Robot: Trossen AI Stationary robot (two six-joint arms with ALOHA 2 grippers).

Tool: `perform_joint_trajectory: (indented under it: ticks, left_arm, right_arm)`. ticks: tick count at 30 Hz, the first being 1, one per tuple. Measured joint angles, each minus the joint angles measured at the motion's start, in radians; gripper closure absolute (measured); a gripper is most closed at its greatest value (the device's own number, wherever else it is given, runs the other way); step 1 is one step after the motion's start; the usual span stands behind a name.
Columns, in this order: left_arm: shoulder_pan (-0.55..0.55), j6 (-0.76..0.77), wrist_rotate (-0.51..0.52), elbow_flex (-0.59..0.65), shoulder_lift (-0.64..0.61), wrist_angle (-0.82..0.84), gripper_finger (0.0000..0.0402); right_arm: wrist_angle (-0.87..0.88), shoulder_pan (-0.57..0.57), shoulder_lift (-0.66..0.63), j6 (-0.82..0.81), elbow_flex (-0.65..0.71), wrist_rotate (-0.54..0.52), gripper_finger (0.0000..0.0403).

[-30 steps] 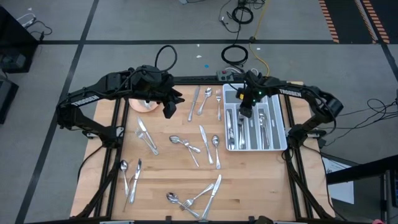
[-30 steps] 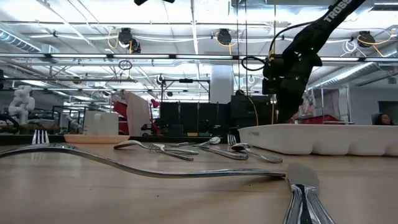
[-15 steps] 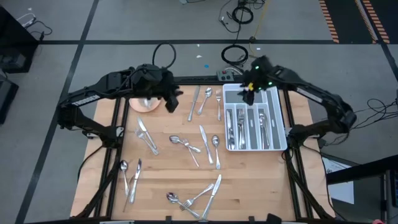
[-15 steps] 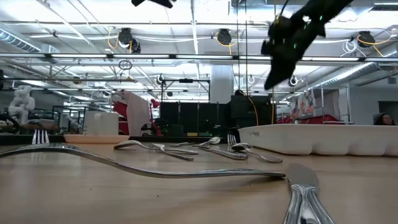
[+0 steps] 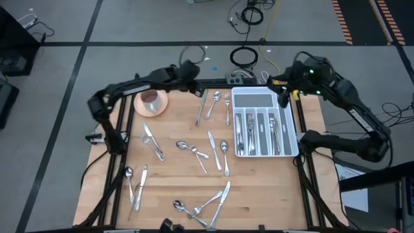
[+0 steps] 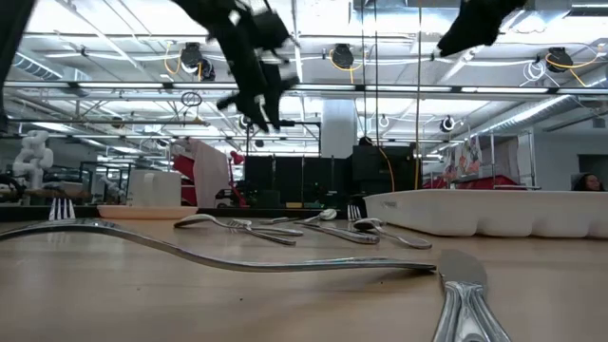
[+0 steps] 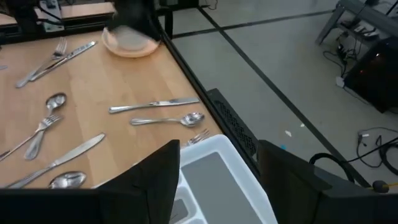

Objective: Sort silverware
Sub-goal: Put the knife into the silverware rack

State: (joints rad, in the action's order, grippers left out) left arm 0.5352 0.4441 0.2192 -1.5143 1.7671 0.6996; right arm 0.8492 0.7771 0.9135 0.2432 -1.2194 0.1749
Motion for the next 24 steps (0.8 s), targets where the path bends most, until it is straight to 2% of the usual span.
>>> perform_joint_trajectory:
  ticks: [8, 19, 24]
  left_arm:
    - [-0.037, 0.075, -0.069, 0.0, 0.222, 0.075, 0.0277]
    - [-0.093, 0.184, -0.099, -0.001, 0.271, 0.032, 0.0277]
    - [-0.086, 0.206, -0.208, -0.002, 0.338, 0.026, 0.0277]
  right_arm:
    - [0.071, 0.0, -0.079, -0.019, 0.0, 0.0, 0.0199]
    - [0.086, 0.0, -0.088, -0.019, 0.001, 0.006, 0.0199]
    - [0.098, 0.0, -0.088, -0.021, 0.001, 0.01, 0.0199]
